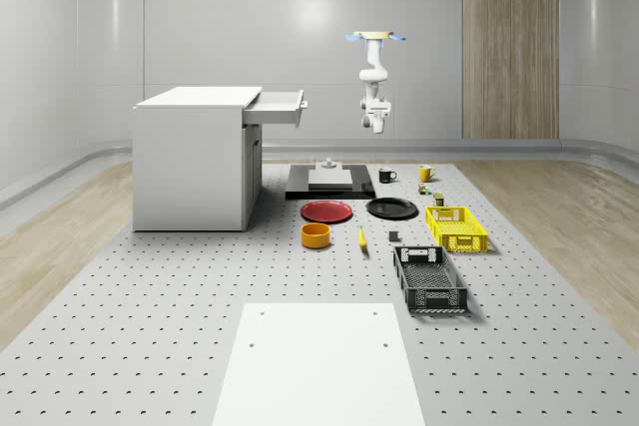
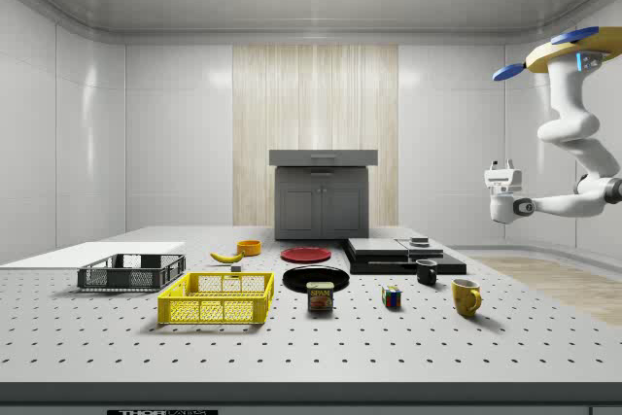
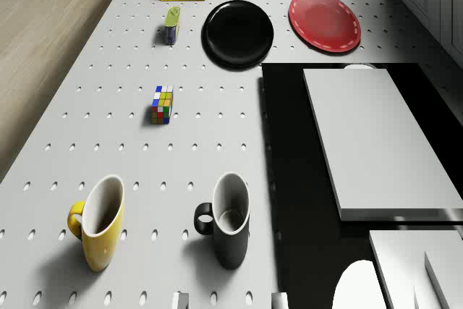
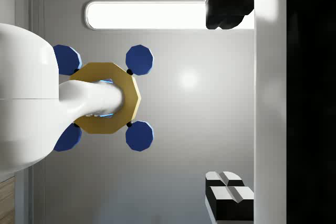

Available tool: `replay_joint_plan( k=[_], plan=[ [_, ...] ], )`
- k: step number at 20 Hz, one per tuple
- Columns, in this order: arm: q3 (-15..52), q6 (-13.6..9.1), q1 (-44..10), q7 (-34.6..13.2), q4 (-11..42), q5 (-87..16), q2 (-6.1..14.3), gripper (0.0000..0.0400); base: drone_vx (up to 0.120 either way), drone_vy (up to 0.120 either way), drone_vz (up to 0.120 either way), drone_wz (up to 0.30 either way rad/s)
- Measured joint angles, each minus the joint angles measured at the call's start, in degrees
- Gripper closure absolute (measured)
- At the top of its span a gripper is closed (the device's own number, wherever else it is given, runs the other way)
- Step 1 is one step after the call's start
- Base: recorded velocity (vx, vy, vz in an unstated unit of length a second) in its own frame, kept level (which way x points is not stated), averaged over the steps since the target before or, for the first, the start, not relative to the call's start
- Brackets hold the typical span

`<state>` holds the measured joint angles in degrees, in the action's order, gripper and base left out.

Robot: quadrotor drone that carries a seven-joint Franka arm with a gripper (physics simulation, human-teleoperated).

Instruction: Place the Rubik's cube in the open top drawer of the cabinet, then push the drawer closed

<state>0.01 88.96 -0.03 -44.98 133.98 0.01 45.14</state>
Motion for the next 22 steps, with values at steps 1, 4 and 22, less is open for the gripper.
replay_joint_plan(
  k=[1, 4, 22],
  plan=[
    [0.0, -1.1, 0.0, 0.0, -1.2, 0.0, 0.0, 0.0, 0.12, 0.12, 0.0, 0.0],
    [0.1, -3.9, -0.1, 0.1, -4.8, 0.0, -0.7, 0.0, 0.12, 0.12, 0.0, 0.0],
    [0.2, -10.9, -0.4, 0.2, -16.8, 0.1, -4.9, 0.0, 0.12, 0.12, 0.0, 0.0]
  ],
)
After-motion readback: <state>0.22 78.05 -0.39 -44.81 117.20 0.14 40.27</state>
